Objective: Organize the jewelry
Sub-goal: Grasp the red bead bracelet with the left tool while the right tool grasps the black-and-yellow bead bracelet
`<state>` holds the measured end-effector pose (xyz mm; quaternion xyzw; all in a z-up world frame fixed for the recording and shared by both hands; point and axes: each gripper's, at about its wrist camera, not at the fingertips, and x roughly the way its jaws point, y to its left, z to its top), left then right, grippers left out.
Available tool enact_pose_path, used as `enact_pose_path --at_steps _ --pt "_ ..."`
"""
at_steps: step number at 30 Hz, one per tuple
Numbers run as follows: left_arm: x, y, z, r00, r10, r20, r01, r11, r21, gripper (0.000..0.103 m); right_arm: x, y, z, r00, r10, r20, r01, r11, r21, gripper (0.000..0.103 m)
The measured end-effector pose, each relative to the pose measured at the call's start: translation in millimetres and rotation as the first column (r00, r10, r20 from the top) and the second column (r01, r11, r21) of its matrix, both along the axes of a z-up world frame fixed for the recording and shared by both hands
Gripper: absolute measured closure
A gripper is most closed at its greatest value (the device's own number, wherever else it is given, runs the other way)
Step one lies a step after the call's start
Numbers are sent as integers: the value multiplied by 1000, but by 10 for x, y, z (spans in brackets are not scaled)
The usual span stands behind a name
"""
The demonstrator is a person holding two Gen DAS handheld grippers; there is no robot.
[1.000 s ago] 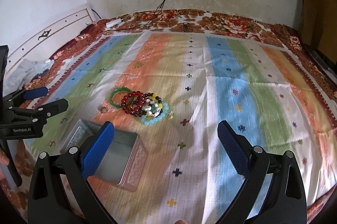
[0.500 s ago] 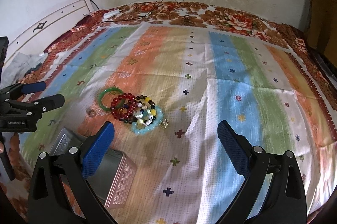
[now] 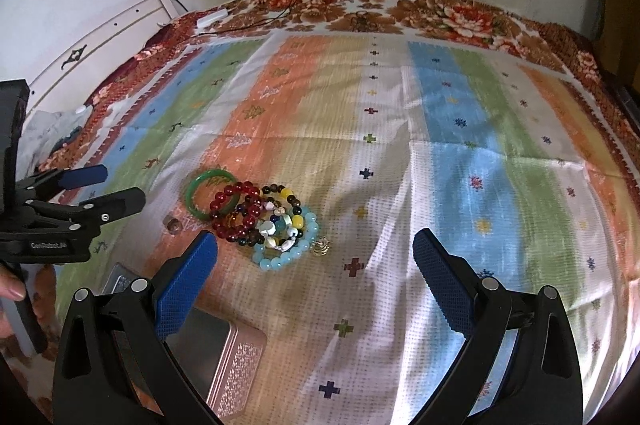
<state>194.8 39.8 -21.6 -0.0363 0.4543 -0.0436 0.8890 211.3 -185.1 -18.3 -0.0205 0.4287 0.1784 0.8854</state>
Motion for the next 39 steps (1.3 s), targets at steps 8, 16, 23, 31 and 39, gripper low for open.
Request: enact_pose_path --at_steps 8,16,23,31,39 --pt "192 -59 -138 998 -35 -51 35 999 -3 21 193 45 -86 998 11 -58 -10 999 33 4" --pt "384 -67 -296 993 -48 -105 48 999 -7 37 373 99 -250 992 14 -125 -9 999 42 4" --pt "522 -51 -453 985 -60 -163 55 998 -40 43 518 189 -370 987 25 -157 -20 999 32 12" --pt "634 9 -604 975 -63 -213 50 997 -62 50 704 332 -519 981 46 -191 -43 999 18 21" --pt "731 29 -726 967 -77 -243 62 996 -68 63 877 409 -639 979 37 -201 -38 999 -3 37"
